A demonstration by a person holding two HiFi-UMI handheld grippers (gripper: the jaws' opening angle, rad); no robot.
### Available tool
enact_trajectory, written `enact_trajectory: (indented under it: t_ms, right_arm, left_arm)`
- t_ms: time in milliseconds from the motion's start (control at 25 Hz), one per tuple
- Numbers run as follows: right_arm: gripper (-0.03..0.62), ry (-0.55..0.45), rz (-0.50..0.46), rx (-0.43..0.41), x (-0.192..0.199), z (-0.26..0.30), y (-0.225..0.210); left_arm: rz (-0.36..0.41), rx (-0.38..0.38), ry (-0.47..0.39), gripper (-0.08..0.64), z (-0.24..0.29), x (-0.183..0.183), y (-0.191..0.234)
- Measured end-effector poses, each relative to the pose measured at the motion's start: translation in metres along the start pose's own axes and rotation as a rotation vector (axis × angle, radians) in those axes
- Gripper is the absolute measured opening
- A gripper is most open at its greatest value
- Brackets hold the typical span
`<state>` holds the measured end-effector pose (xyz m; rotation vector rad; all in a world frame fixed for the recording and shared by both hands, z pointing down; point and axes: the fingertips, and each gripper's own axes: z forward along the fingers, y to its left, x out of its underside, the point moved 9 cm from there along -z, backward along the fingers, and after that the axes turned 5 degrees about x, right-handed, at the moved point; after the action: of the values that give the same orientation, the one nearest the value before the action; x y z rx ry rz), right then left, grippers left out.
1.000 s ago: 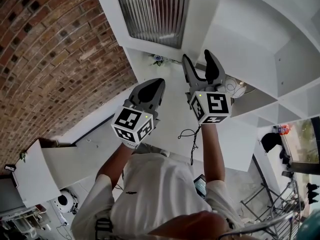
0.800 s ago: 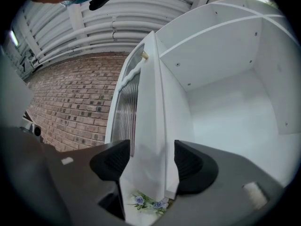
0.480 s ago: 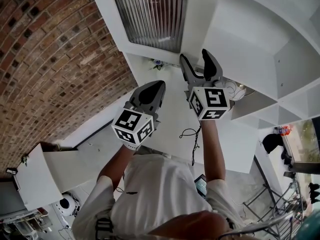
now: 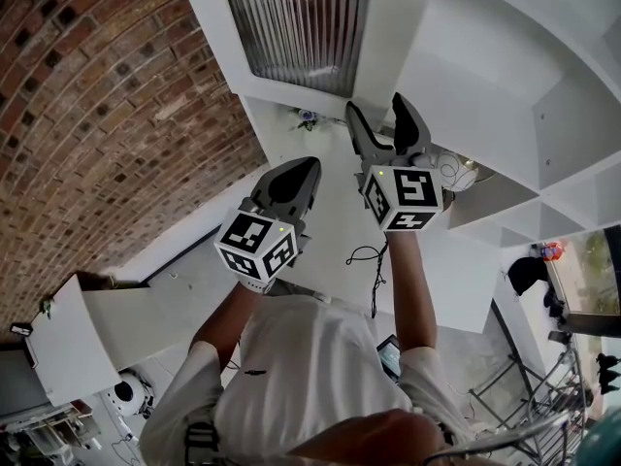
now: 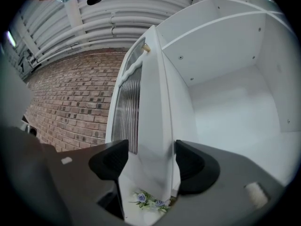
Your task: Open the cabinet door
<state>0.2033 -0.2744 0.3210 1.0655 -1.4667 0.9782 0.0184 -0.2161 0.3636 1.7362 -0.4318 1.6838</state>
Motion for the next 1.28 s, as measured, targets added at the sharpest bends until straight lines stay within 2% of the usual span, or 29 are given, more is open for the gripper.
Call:
enact_trajectory:
  t_ms: [240,520,880,1280]
  right_arm:
    - [0.313,-0.001,0.011,0.005,-0.001,-0.002,0.004]
    - [0.324,-0.007,0.049,-0.005,0.0,-0.007,0.005]
    - [0.33,-0.025,-0.003,-0.011,0.001,-0.02,0.017]
    - [0.328,-0.026,0.025,-0.038,0.0,-0.03,0.021]
  left_arm:
    - [-0.033,-0.008,-0.01,0.009,-0.009,0.003,0.001]
    - [-0.032,-0.006,-0.02,0.009,-0.019,0.001,-0.002]
    - [-0.037,-0.003,-0.037,0.009,-0.025,-0.001,-0.008]
    - [-0.039,-0.024,-0.044,0.009,-0.039,0.003,-0.014]
